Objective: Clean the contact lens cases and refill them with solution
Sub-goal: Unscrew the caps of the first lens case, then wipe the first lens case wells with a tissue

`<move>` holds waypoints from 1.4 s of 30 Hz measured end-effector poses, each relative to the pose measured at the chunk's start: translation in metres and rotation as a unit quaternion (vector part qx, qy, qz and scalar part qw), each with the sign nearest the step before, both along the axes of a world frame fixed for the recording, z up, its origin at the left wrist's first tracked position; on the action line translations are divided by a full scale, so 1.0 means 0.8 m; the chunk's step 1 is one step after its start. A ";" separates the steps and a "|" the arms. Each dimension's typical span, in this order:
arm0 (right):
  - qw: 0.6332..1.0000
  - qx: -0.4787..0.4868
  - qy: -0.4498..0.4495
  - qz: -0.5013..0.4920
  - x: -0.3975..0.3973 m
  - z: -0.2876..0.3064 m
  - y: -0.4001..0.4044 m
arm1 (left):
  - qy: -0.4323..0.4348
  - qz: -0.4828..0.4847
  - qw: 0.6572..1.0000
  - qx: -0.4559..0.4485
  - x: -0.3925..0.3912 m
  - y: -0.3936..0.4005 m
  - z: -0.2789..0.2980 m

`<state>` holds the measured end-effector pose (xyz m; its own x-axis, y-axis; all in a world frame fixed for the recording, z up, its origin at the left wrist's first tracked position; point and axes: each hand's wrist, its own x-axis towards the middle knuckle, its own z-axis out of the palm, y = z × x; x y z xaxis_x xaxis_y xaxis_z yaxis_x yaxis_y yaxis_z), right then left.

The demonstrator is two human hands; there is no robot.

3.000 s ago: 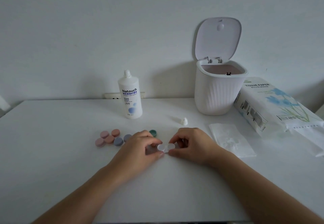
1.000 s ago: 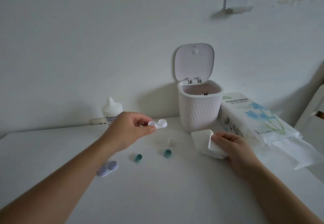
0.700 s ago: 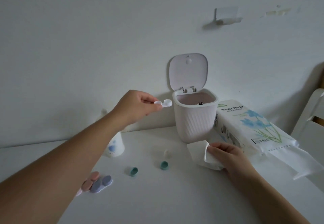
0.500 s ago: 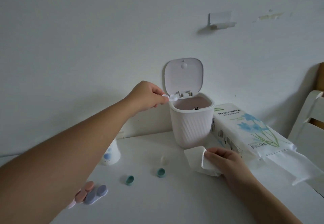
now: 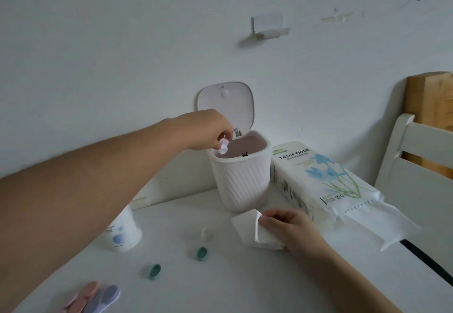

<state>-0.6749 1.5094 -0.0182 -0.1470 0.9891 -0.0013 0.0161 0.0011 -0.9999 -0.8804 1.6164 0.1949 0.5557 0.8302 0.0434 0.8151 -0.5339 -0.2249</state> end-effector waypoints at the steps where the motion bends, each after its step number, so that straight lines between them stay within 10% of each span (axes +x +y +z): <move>1: 1.000 0.000 0.000 -0.001 0.000 0.000 0.000 | 0.022 -0.017 1.000 0.009 0.003 -0.002 0.001; 22: 1.000 -0.009 0.004 0.019 0.003 0.008 -0.007 | 0.190 -0.129 0.956 0.180 0.010 -0.035 0.000; 29: 0.999 -0.013 0.025 0.017 0.003 0.012 -0.011 | -0.160 0.013 0.973 0.166 -0.020 -0.059 -0.020; 42: 0.999 -0.011 0.048 0.018 0.002 0.015 -0.017 | -0.626 0.130 0.768 0.032 -0.106 -0.227 -0.148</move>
<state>-0.6731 1.4956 -0.0060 -0.1829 0.9831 -0.0076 -0.0786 -0.0223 -0.9967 -0.9655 1.4347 0.0762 -0.1386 0.8796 0.4551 0.4912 -0.3379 0.8028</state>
